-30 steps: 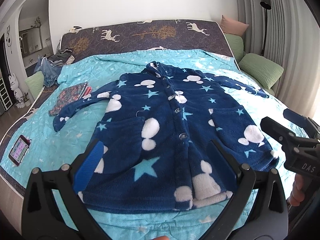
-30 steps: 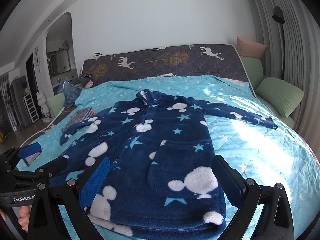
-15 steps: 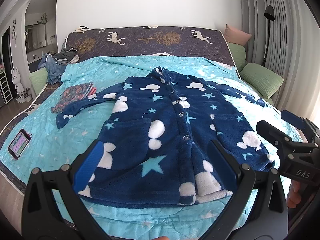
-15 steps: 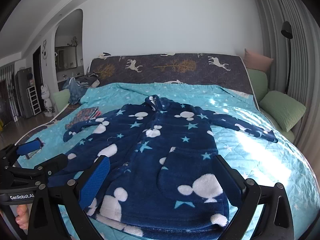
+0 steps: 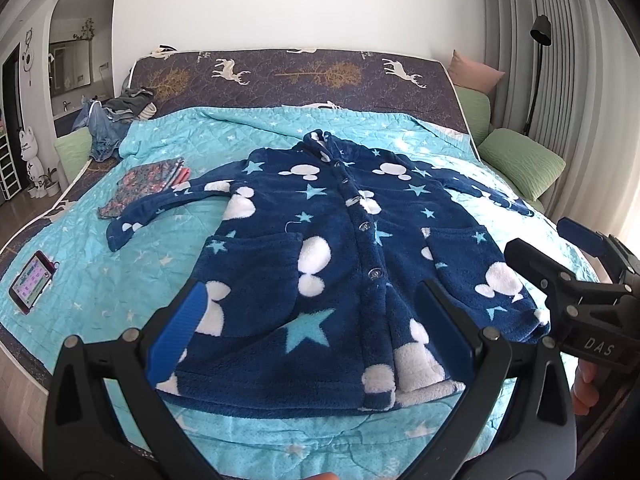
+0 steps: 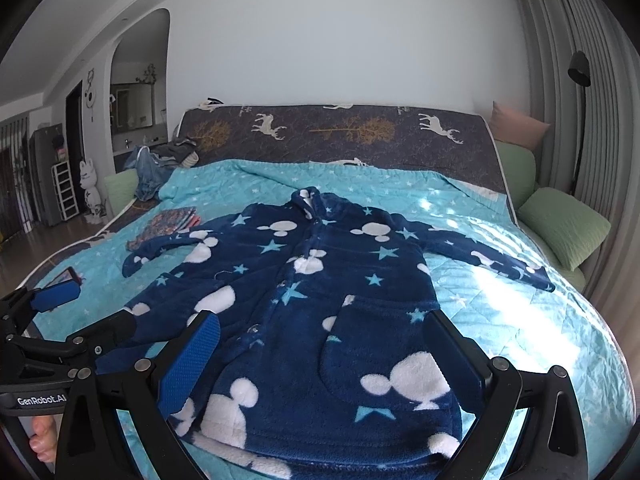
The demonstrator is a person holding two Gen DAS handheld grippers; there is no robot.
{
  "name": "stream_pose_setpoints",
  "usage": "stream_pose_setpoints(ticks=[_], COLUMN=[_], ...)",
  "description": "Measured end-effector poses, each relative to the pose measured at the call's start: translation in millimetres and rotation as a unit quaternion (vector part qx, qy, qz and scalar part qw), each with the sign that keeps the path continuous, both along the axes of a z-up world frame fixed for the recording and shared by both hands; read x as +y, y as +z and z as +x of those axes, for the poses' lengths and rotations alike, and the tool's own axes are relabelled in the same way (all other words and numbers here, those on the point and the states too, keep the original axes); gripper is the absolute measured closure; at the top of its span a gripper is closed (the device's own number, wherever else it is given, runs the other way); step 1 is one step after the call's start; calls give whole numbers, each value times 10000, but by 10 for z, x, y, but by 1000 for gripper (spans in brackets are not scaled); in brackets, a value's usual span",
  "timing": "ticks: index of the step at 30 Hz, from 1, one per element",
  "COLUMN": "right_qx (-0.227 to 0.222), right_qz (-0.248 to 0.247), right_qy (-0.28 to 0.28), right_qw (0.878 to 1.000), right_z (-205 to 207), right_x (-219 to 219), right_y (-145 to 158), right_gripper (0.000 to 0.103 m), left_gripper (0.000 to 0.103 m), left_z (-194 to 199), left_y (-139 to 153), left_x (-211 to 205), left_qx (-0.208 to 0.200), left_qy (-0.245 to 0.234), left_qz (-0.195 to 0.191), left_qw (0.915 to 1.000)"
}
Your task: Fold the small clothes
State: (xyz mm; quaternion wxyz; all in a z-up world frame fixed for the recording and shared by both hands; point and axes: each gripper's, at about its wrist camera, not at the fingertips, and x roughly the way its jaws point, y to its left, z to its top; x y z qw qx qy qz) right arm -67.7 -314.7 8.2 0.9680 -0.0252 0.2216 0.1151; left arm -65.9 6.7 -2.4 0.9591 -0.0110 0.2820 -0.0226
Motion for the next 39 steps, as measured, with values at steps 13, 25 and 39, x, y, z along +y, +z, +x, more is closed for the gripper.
stream_pose_setpoints(ticks=[13,25,39], right_qx=[233,333,761], right_qz=[47,283,131], right_qy=[-37,-92,-552], right_qw=[9997,9990,9955], right_z=[111,559,1393], right_x=[-65,-319,-649], right_y=[-50,-117,-252], right_gripper=[0,0,0], left_gripper=[1,1,1], left_z=[87,612,1427], left_y=[-4,88,27], left_x=[-117,-458,-653], left_qx=[66,97,237], left_qy=[-58,-193,-92], left_qz=[-81,105,214], left_qw=[9999,9997,9994])
